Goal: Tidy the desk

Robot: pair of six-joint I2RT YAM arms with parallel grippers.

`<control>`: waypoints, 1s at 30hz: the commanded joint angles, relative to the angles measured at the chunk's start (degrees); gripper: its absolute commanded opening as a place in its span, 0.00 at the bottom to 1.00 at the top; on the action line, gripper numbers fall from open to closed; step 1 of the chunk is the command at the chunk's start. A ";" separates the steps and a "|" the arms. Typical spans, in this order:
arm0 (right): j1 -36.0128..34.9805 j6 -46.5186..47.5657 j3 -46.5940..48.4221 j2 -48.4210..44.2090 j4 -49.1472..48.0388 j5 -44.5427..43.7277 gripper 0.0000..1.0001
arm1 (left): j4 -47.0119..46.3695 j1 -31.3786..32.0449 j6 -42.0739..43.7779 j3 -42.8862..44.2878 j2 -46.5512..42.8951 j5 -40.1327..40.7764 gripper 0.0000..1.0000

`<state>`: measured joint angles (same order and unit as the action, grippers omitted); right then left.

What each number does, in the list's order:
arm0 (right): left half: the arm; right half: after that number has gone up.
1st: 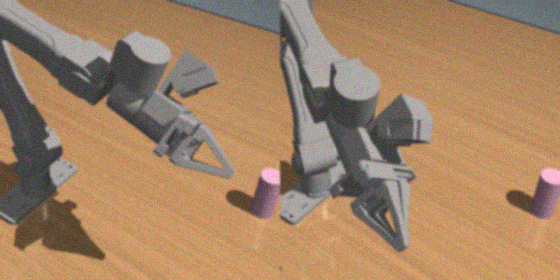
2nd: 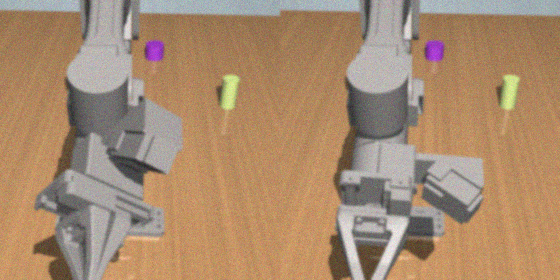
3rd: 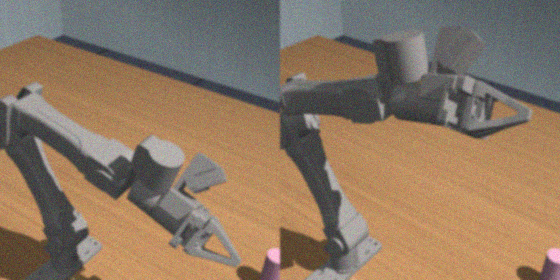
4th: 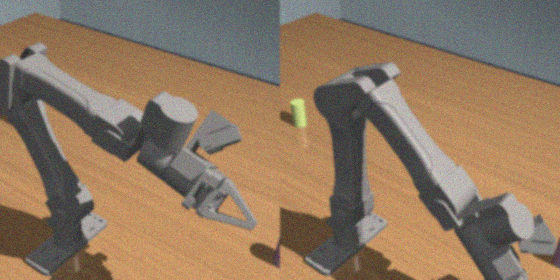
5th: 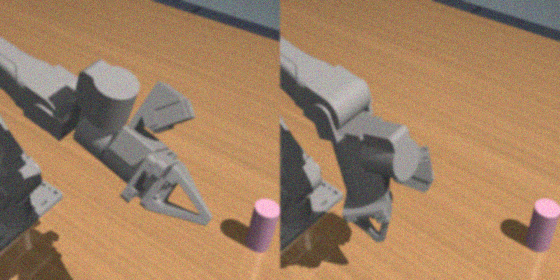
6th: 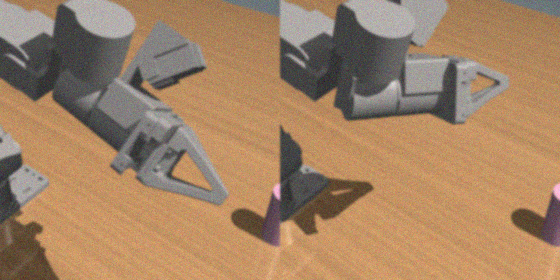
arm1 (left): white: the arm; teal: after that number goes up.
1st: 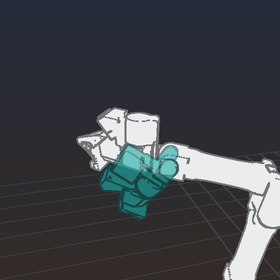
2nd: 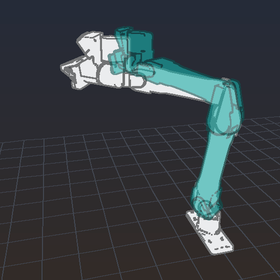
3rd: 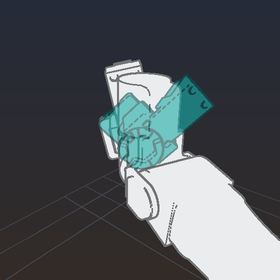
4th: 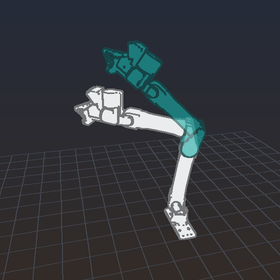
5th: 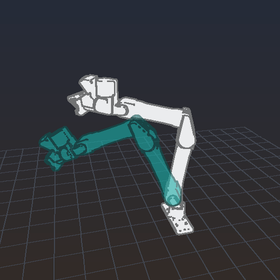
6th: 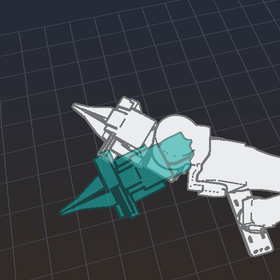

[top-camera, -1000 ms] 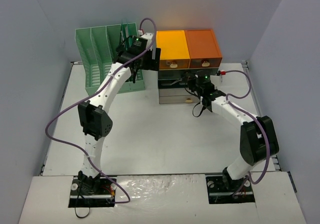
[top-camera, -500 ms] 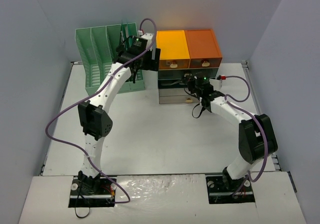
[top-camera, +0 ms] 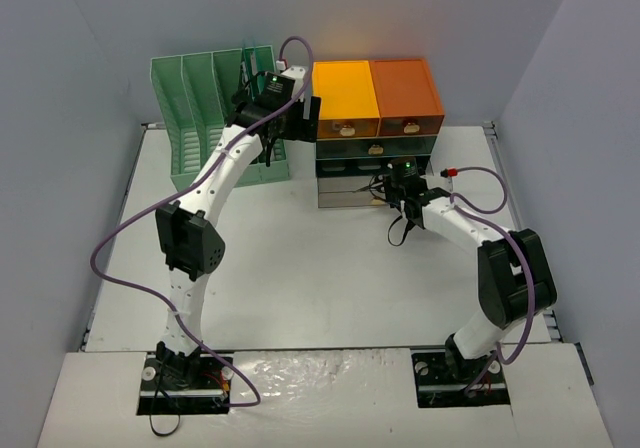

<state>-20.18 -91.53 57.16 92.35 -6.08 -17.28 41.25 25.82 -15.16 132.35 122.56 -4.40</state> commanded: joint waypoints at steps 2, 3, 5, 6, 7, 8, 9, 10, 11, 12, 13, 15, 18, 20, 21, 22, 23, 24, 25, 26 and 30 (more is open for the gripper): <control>1.15 -2.11 2.56 1.35 0.19 -4.34 0.00 | -1.26 0.19 0.87 0.20 -6.32 0.66 0.82; 1.34 -2.25 2.76 2.15 0.19 -4.34 0.00 | -1.30 0.19 0.92 0.03 -6.45 0.67 0.82; 1.85 -2.25 3.41 3.57 0.12 -4.04 0.00 | -1.28 0.19 1.00 -0.23 -6.70 0.62 0.82; 2.03 -2.16 3.80 4.16 -0.03 -3.86 0.00 | -1.31 0.19 1.01 -0.29 -6.81 0.62 0.82; 2.20 -2.03 4.21 4.72 -0.22 -3.66 0.00 | -1.37 0.17 1.03 -0.34 -6.90 0.62 0.82; 2.38 -1.90 4.65 5.23 -0.47 -3.38 0.00 | -1.44 0.10 1.08 -0.35 -6.90 0.62 0.82; 2.55 -1.90 5.17 5.70 -0.68 -2.99 0.00 | -1.44 0.10 1.04 -0.39 -6.90 0.57 0.82; 2.70 -1.90 5.65 6.16 -1.01 -2.62 0.00 | -1.43 0.12 0.99 -0.42 -6.90 0.52 0.82; 2.78 -1.91 5.95 6.52 -1.75 -2.31 0.00 | -1.35 0.19 0.92 -0.43 -6.90 0.45 0.82; 2.88 -2.06 6.16 6.47 -2.11 -1.95 0.00 | -1.35 0.19 0.92 -0.53 -6.90 0.45 0.82; 2.93 -2.21 6.39 6.39 -2.40 -1.64 0.00 | -1.40 0.17 0.92 -0.62 -6.88 0.45 0.82; 2.72 -2.53 6.98 5.64 -2.58 -1.49 0.00 | -1.48 0.10 0.97 -0.69 -6.76 0.45 0.82; 2.43 -2.90 7.62 4.38 -2.72 -1.88 0.00 | -1.45 0.19 0.92 -0.33 -6.62 0.45 0.82; 2.50 -3.29 7.78 3.44 -3.10 -1.88 0.00 | -1.53 0.12 0.85 -0.09 -6.30 0.38 0.82; 2.51 -3.31 8.00 3.37 -3.15 -1.88 0.00 | -1.60 0.10 0.83 -0.07 -6.28 0.36 0.82; 2.51 -3.21 8.40 3.24 -3.24 -1.82 0.00 | -1.58 0.14 0.77 0.08 -6.16 0.33 0.82; 2.51 -3.09 8.84 3.08 -3.36 -1.74 0.00 | -1.55 0.17 0.69 0.28 -6.00 0.29 0.82; 2.56 -3.00 9.06 3.15 -3.45 -1.71 0.00 | -1.53 0.19 0.61 0.41 -5.85 0.23 0.82; 2.60 -2.96 9.11 3.28 -3.53 -1.70 0.00 | -1.53 0.16 0.57 0.45 -5.76 0.19 0.82; 2.76 -2.96 9.18 3.50 -3.68 -1.44 0.00 | -1.56 0.14 0.57 0.45 -5.76 0.19 0.82; 3.55 -2.71 8.90 5.00 -5.86 -0.22 0.00 | -1.53 0.14 0.71 0.28 -5.98 0.27 0.82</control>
<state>-17.54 -93.44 63.81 99.13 -7.75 -17.03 41.36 25.82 -15.03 130.56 121.43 -4.43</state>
